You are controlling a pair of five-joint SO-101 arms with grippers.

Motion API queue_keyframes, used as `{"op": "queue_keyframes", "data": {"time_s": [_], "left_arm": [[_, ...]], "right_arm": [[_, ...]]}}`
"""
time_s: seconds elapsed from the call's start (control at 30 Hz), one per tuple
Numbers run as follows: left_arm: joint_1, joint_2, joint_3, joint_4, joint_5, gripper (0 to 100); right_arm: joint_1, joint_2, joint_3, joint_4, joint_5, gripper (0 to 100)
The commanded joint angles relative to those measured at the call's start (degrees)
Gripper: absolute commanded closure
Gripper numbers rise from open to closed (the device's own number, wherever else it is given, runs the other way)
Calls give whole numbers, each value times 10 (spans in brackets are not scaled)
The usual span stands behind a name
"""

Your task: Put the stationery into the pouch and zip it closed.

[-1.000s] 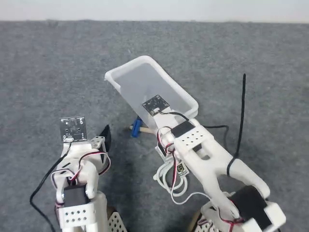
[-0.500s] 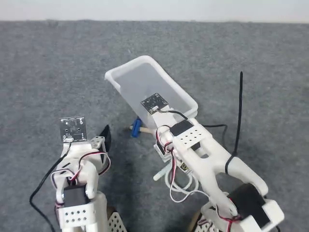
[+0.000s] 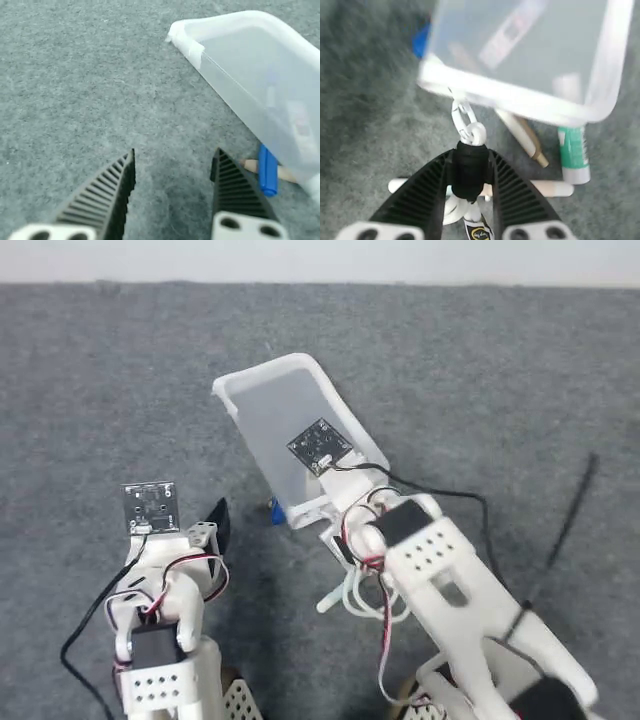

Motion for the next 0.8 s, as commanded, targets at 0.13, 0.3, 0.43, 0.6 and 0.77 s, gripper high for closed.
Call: {"op": "queue_keyframes", "data": {"time_s": [0.13,0.3,0.43,0.6,0.77], "left_arm": [[-2,-12,-102,69,-4,765],[0,-12,-146,79,-22,764],[2,-12,-185,80,-23,764],[44,-12,-218,95,-20,705],[98,-12,-221,101,-4,689]], "right_arm": [[6,-98,-6,3,10,992],[5,-127,-13,3,34,992],[5,-152,-40,5,46,992],[-27,-160,-75,4,42,992],[-58,-160,-76,2,41,992]]}}
